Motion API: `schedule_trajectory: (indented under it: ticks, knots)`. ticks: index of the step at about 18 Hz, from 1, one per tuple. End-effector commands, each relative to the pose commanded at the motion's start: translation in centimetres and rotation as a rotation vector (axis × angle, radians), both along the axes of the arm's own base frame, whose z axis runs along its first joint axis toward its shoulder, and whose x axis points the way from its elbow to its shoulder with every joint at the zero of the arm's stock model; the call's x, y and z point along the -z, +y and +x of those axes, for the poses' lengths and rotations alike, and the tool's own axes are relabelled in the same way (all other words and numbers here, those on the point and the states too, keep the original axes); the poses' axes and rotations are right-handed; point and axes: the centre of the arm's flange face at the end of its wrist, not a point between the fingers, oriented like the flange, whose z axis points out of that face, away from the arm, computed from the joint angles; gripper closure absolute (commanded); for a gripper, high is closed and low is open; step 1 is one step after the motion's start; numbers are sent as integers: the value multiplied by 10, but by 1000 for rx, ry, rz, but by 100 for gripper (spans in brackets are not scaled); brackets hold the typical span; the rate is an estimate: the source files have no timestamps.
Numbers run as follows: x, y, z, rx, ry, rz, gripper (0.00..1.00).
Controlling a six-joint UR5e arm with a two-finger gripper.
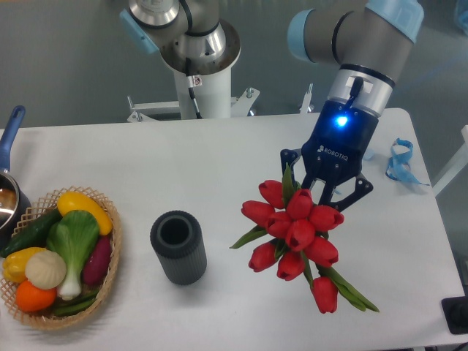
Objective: Insert the flowers into the vase
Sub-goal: 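Carry the red tulip bunch in the gripper toward the grey vase, then lift the tulips and position their stems above the vase opening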
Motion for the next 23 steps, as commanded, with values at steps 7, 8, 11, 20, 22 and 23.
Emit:
schedule_trajectory:
  ticks: [7,8,11,20,22,23]
  knots:
    - [2,2,6,8,-4,-2,72]
    - [2,3,7,9,-6,-3,72]
    - [4,7,8,15,-8,-4,72]
    - [-4,31,35,185,-100,180,72]
    - [-4,34,43,227,-133,230,72]
    - [-1,34,47,245,-155,252,72]
